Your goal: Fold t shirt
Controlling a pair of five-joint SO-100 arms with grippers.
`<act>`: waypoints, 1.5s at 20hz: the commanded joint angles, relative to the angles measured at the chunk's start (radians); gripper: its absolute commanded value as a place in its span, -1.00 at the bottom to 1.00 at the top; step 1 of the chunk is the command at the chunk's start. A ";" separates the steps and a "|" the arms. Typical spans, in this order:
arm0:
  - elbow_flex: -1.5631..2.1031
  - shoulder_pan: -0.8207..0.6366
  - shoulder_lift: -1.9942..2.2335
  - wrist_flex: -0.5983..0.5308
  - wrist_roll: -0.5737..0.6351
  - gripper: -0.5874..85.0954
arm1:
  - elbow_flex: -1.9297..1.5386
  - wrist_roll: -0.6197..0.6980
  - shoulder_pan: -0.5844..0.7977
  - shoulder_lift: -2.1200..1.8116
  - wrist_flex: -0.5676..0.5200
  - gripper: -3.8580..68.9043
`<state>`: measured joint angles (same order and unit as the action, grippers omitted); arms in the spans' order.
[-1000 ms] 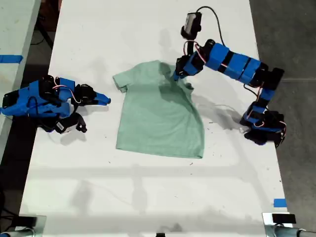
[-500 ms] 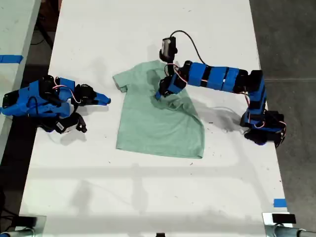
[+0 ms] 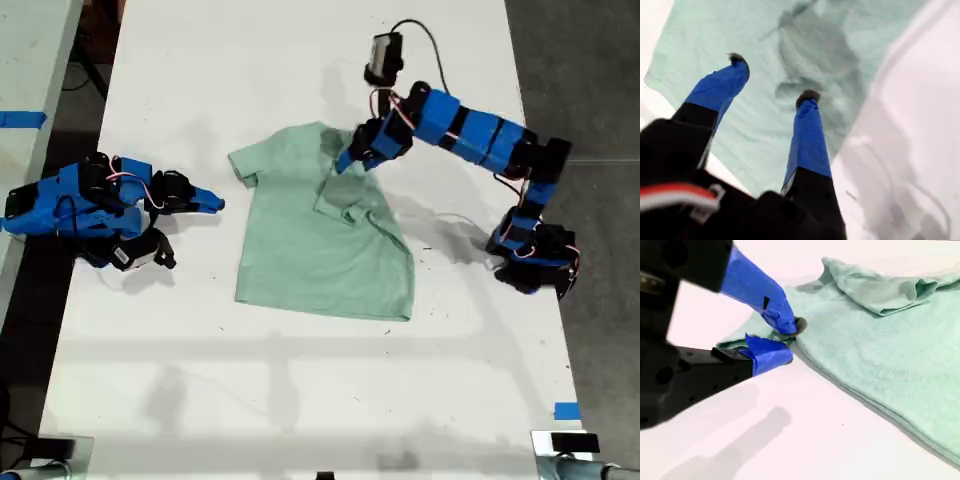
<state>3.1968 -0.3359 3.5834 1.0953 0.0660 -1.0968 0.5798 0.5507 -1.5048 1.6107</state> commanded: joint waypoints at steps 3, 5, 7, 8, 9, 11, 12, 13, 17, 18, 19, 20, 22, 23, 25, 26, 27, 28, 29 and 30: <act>0.012 0.012 0.003 -0.017 0.009 -0.89 | -0.425 -0.032 0.040 -0.790 0.133 -0.44; 0.012 0.008 0.003 -0.017 0.009 -0.89 | -0.664 -0.092 -0.014 -1.129 0.140 -0.62; 0.012 0.008 0.003 -0.017 0.009 -0.90 | -0.940 -0.213 -0.164 -1.365 0.115 -0.85; 0.012 0.008 0.003 -0.017 0.009 -0.90 | -1.083 -0.281 -0.258 -1.459 0.084 -0.85; 0.012 0.006 0.003 -0.017 0.009 -0.91 | -1.238 -0.336 -0.327 -1.572 0.031 -0.85; 0.012 0.003 0.003 -0.017 0.008 -0.92 | -1.562 -0.350 -0.376 -1.890 -0.083 -0.85; 0.012 0.003 0.003 -0.017 0.008 -0.92 | -1.701 -0.336 -0.380 -2.013 -0.098 -0.85; 0.012 0.002 0.003 -0.017 0.006 -0.94 | -1.753 -0.311 -0.387 -1.980 -0.120 -0.85; 0.012 0.003 0.003 -0.015 -0.002 -0.99 | -1.982 -0.147 -0.344 -1.997 -0.213 -0.85; 0.012 0.003 0.003 -0.015 0.000 -0.99 | -1.982 -0.110 -0.339 -1.997 -0.215 -0.86; 0.012 0.003 0.003 -0.015 0.005 -0.99 | -1.982 -0.121 -0.345 -1.997 -0.216 -0.85; 0.011 0.012 0.003 -0.015 0.006 -0.99 | -1.982 -0.146 -0.347 -1.997 -0.216 -0.81; 0.011 0.005 0.003 -0.015 0.006 -0.99 | -1.982 -0.175 -0.347 -1.997 -0.216 -0.76; 0.011 0.000 0.003 -0.015 0.006 -0.99 | -1.983 -0.175 -0.347 -1.997 -0.216 -0.76; 0.011 -0.012 0.003 -0.015 0.006 -0.99 | -1.983 -0.084 -0.347 -1.997 -0.216 -0.77; 0.011 -0.012 0.003 -0.015 0.006 -0.99 | -1.983 -0.075 -0.339 -1.997 -0.216 -0.78; 0.011 -0.015 0.003 -0.015 0.006 -0.99 | -1.983 -0.080 -0.331 -1.997 -0.216 -0.78; 0.009 -0.020 0.003 -0.015 0.006 -0.99 | -1.983 -0.086 -0.330 -1.997 -0.216 -0.78; 0.009 -0.026 0.003 -0.015 0.006 -0.99 | -1.983 -0.089 -0.330 -1.997 -0.216 -0.79; 0.009 -0.028 0.003 -0.015 0.006 -0.99 | -1.983 -0.094 -0.330 -1.997 -0.216 -0.80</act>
<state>3.1968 -0.3497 3.5834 1.0953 0.0660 -3.0311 0.4817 0.2117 -3.4944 1.4220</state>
